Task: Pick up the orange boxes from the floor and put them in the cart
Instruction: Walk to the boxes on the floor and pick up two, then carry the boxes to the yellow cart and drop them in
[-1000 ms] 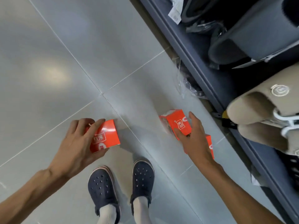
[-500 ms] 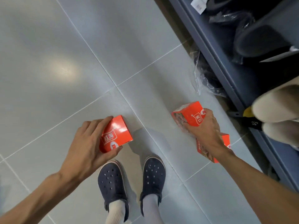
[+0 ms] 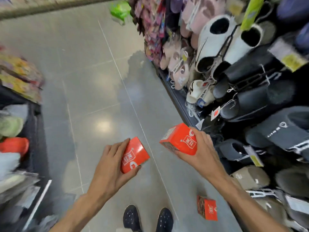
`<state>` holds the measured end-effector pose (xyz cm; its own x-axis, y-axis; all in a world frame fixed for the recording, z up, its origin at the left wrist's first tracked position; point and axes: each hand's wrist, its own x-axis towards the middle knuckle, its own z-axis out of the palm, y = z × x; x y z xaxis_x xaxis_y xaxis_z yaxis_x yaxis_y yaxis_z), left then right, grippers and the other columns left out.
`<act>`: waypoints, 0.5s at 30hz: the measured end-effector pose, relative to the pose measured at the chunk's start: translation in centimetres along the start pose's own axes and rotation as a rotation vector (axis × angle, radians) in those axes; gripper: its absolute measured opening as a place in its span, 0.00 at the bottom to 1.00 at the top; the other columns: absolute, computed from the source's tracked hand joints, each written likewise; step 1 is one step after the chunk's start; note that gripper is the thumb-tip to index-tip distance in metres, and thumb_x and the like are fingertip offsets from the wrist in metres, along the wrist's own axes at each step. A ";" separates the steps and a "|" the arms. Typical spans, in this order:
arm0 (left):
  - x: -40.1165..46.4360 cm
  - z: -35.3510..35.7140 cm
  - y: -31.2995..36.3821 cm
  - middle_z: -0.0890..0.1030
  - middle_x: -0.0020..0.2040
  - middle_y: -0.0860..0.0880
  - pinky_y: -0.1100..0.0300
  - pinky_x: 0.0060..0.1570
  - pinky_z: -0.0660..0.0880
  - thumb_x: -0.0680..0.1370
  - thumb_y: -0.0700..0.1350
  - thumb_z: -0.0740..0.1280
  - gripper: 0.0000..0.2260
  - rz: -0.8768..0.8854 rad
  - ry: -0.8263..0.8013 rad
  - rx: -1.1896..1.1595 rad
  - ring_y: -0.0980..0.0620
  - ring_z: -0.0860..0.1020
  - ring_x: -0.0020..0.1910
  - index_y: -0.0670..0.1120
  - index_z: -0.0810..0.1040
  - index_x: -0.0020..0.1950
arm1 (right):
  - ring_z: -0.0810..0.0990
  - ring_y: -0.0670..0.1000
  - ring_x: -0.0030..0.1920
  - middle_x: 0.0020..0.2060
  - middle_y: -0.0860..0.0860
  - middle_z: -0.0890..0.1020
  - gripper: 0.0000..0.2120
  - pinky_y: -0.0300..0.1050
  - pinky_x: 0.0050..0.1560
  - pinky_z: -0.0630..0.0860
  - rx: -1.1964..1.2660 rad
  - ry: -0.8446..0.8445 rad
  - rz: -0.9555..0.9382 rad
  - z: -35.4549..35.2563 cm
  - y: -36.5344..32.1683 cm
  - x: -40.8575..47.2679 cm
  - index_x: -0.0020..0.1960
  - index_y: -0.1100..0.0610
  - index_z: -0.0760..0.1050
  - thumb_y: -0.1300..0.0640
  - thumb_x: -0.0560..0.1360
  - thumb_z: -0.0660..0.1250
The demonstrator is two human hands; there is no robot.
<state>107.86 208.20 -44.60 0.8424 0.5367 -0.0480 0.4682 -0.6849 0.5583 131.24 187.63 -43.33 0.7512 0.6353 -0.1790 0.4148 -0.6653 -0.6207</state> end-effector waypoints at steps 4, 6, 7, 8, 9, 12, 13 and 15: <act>-4.1 -12.7 5.1 0.71 0.65 0.54 0.54 0.59 0.72 0.70 0.71 0.65 0.41 -0.062 0.164 0.039 0.52 0.68 0.61 0.51 0.61 0.77 | 0.71 0.48 0.57 0.55 0.43 0.72 0.40 0.45 0.55 0.70 -0.001 -0.043 -0.219 -8.3 -12.9 -1.7 0.69 0.45 0.63 0.33 0.64 0.77; -7.0 -17.4 6.8 0.72 0.65 0.53 0.54 0.58 0.71 0.70 0.72 0.63 0.42 -0.115 0.238 0.059 0.50 0.69 0.60 0.50 0.62 0.77 | 0.72 0.48 0.57 0.55 0.43 0.73 0.40 0.48 0.56 0.72 -0.031 -0.077 -0.322 -10.9 -17.6 -2.5 0.68 0.47 0.65 0.34 0.64 0.77; -8.5 -19.3 7.6 0.73 0.64 0.52 0.53 0.57 0.71 0.70 0.72 0.63 0.42 -0.135 0.275 0.081 0.49 0.69 0.59 0.49 0.63 0.76 | 0.72 0.48 0.58 0.55 0.42 0.73 0.39 0.48 0.56 0.72 -0.046 -0.101 -0.377 -12.0 -19.8 -3.1 0.69 0.48 0.66 0.35 0.64 0.77; -10.0 -21.1 8.5 0.74 0.63 0.50 0.52 0.56 0.71 0.70 0.70 0.64 0.41 -0.162 0.316 0.100 0.48 0.70 0.57 0.48 0.65 0.75 | 0.73 0.48 0.58 0.54 0.42 0.73 0.39 0.48 0.55 0.72 -0.061 -0.121 -0.433 -12.8 -21.8 -3.4 0.68 0.49 0.67 0.36 0.64 0.77; -11.7 -22.6 9.2 0.74 0.61 0.50 0.51 0.56 0.71 0.69 0.69 0.65 0.40 -0.190 0.362 0.124 0.47 0.70 0.56 0.47 0.66 0.74 | 0.74 0.49 0.58 0.54 0.43 0.75 0.39 0.47 0.55 0.73 -0.070 -0.148 -0.500 -13.2 -23.5 -3.8 0.68 0.49 0.67 0.35 0.63 0.76; -17.2 -25.5 11.1 0.72 0.59 0.56 0.54 0.53 0.71 0.70 0.69 0.66 0.38 -0.304 0.494 0.150 0.52 0.69 0.55 0.51 0.65 0.74 | 0.73 0.47 0.60 0.58 0.43 0.76 0.40 0.42 0.55 0.69 -0.078 -0.245 -0.670 -13.7 -28.2 -5.5 0.70 0.48 0.67 0.34 0.63 0.75; -19.1 -25.9 11.8 0.70 0.59 0.58 0.55 0.52 0.70 0.70 0.69 0.66 0.38 -0.343 0.540 0.158 0.53 0.68 0.55 0.52 0.64 0.75 | 0.73 0.47 0.60 0.59 0.43 0.76 0.40 0.40 0.55 0.68 -0.081 -0.280 -0.736 -13.7 -29.5 -6.2 0.70 0.47 0.67 0.33 0.63 0.75; -23.3 -26.0 13.5 0.69 0.59 0.59 0.56 0.54 0.69 0.70 0.70 0.66 0.39 -0.453 0.624 0.185 0.54 0.68 0.56 0.52 0.63 0.76 | 0.72 0.45 0.60 0.59 0.42 0.75 0.41 0.41 0.57 0.70 -0.074 -0.366 -0.845 -13.7 -31.8 -8.0 0.70 0.46 0.66 0.29 0.63 0.72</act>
<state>87.62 199.28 -14.47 0.2801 0.9223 0.2663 0.8126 -0.3755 0.4458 119.03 198.36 -11.72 -0.0200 0.9971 0.0732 0.7924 0.0605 -0.6070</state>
